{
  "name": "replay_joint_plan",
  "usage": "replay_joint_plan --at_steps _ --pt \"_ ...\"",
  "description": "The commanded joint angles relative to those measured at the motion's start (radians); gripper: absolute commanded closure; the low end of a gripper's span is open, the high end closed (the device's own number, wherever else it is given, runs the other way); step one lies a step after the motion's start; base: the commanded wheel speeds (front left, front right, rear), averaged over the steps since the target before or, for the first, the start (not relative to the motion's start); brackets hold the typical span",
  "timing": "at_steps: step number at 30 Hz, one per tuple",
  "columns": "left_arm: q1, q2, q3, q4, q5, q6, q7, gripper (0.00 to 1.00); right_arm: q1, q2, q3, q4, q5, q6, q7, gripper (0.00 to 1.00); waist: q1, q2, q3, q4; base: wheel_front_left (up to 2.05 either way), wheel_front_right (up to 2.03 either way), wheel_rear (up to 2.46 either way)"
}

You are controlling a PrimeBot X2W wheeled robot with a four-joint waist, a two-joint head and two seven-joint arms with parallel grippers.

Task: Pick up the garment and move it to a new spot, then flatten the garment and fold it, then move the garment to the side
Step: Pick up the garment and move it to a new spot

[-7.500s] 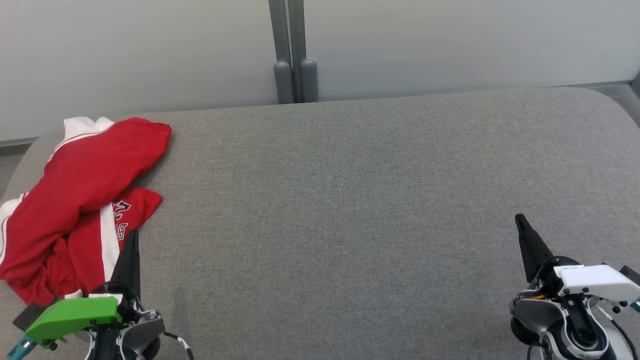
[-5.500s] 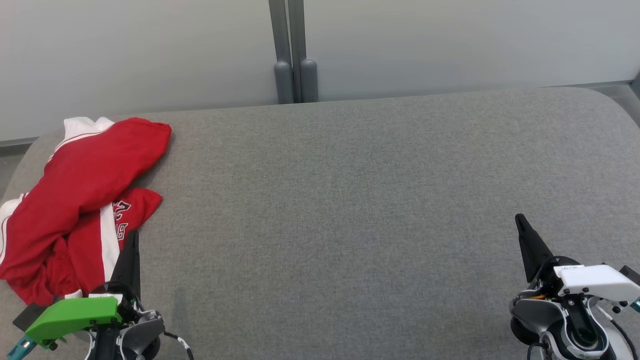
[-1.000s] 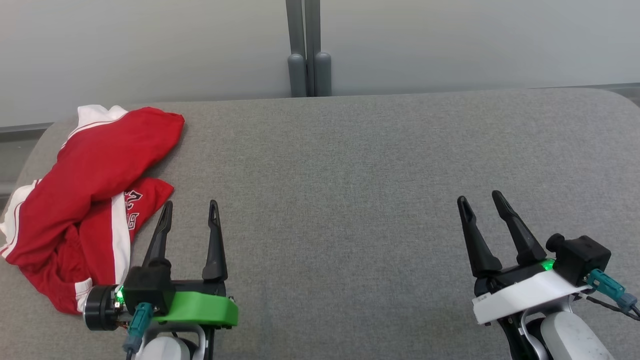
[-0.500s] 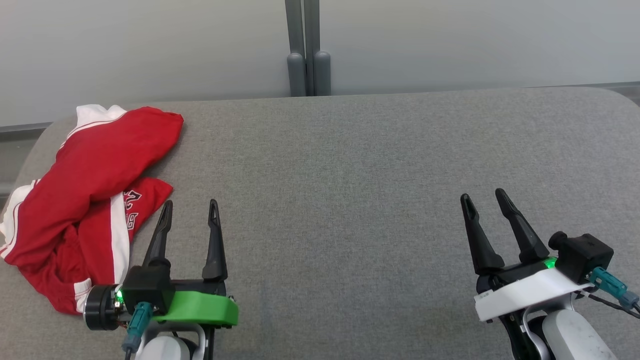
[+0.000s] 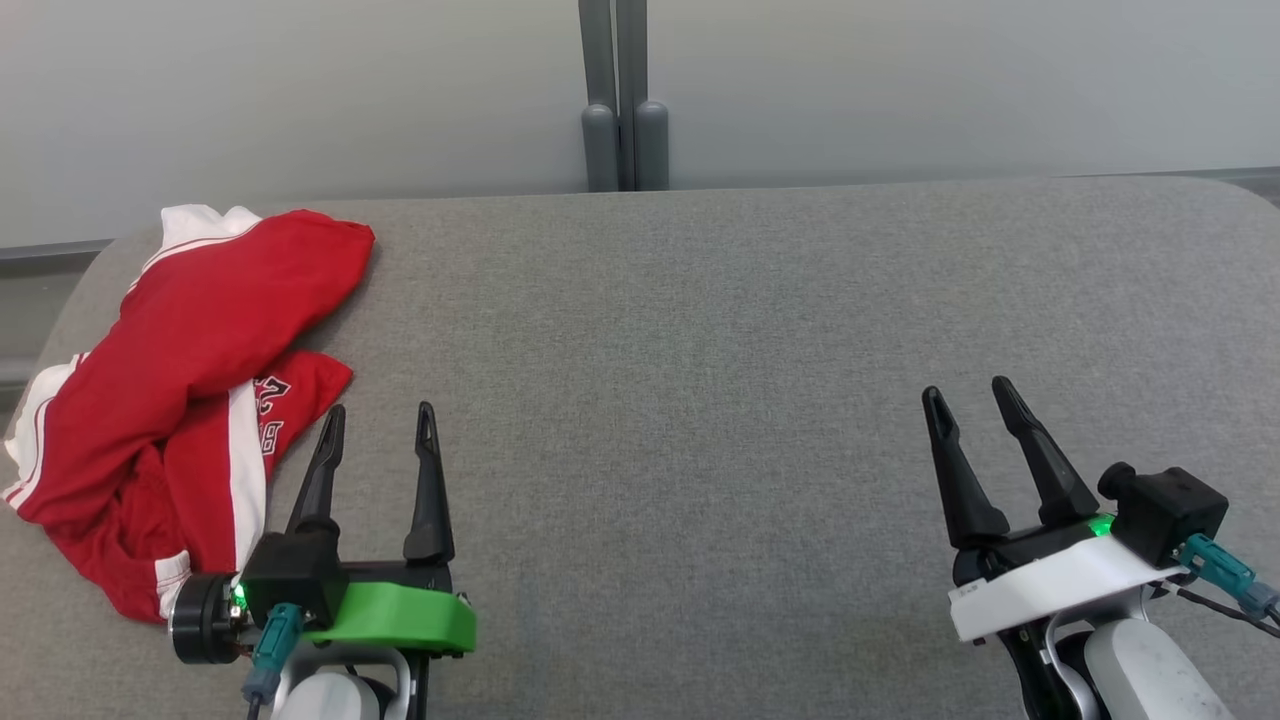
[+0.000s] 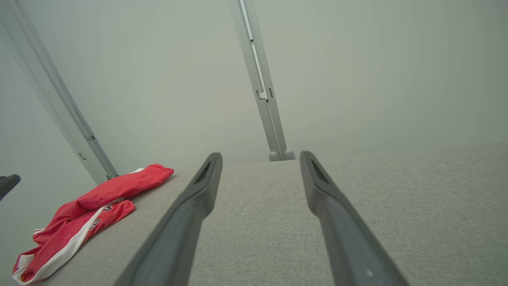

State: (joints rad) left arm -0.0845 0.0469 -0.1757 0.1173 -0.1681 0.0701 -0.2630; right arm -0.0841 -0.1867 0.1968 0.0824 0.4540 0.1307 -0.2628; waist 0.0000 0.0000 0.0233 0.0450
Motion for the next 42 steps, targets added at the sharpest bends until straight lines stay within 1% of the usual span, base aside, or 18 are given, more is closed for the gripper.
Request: replay_joint_plan --at_steps 1,5,7,9,14,23,27,34,38,40,42 --pt "-0.017 0.006 0.003 0.004 -0.003 0.001 -0.002 0.00 0.000 0.001 0.000 0.001 0.002 0.000 -0.003 0.00 0.0000 0.0000 0.000 0.006 0.00 0.00 0.00" --pt "-0.018 0.006 0.011 -0.005 -0.022 0.006 -0.002 0.00 0.005 0.000 0.003 -0.002 0.006 0.000 -0.002 0.00 0.0000 0.0000 0.001 0.031 0.00 0.00 0.00" --pt "-0.013 0.006 0.015 -0.005 -0.032 0.011 -0.002 0.00 0.008 0.010 0.003 -0.007 0.030 0.000 -0.002 0.00 0.0000 0.0000 0.001 0.052 0.00 0.00 0.00" --pt "-0.013 0.006 0.019 -0.002 -0.038 0.012 -0.002 0.00 0.010 0.006 0.007 -0.011 0.043 0.000 -0.002 0.00 0.0000 0.0000 -0.001 0.079 0.00 0.00 0.00" --pt "-0.002 0.006 0.029 0.008 -0.055 0.020 -0.002 0.00 0.012 -0.001 0.021 -0.009 0.055 0.000 -0.002 0.00 0.0000 0.0000 -0.006 0.167 0.00 0.00 0.00" --pt "0.007 0.006 0.058 0.035 -0.065 0.014 -0.002 0.00 0.014 -0.003 0.038 -0.010 0.061 0.000 -0.002 0.00 0.0000 0.0000 -0.007 0.327 0.00 0.00 0.00" --pt "0.011 0.006 0.070 0.042 -0.075 0.014 -0.002 0.00 0.008 -0.003 0.048 -0.013 0.067 0.000 -0.002 0.00 0.0000 0.0000 -0.008 0.379 0.00 0.00 0.00" --pt "0.022 0.006 0.089 0.048 -0.086 0.004 -0.002 0.00 0.002 -0.007 0.062 -0.013 0.072 0.000 -0.002 0.00 0.0000 0.0000 -0.009 0.424 0.00 0.00 0.00" --pt "0.021 0.006 0.093 0.049 -0.091 0.002 -0.002 0.00 0.001 -0.011 0.072 -0.011 0.075 0.000 -0.002 0.00 0.0000 0.0000 -0.007 0.433 0.00 0.00 0.00" --pt "0.020 0.006 0.088 0.060 -0.100 -0.004 -0.002 0.00 -0.001 -0.014 0.076 -0.011 0.077 0.000 -0.002 0.00 0.0000 0.0000 -0.005 0.434 0.00 0.00 0.00" --pt "0.003 0.012 0.082 0.077 -0.109 -0.020 0.003 0.00 -0.005 -0.018 0.085 -0.012 0.079 0.000 -0.002 0.00 0.0000 0.0000 -0.001 0.431 0.00 0.00 0.00"
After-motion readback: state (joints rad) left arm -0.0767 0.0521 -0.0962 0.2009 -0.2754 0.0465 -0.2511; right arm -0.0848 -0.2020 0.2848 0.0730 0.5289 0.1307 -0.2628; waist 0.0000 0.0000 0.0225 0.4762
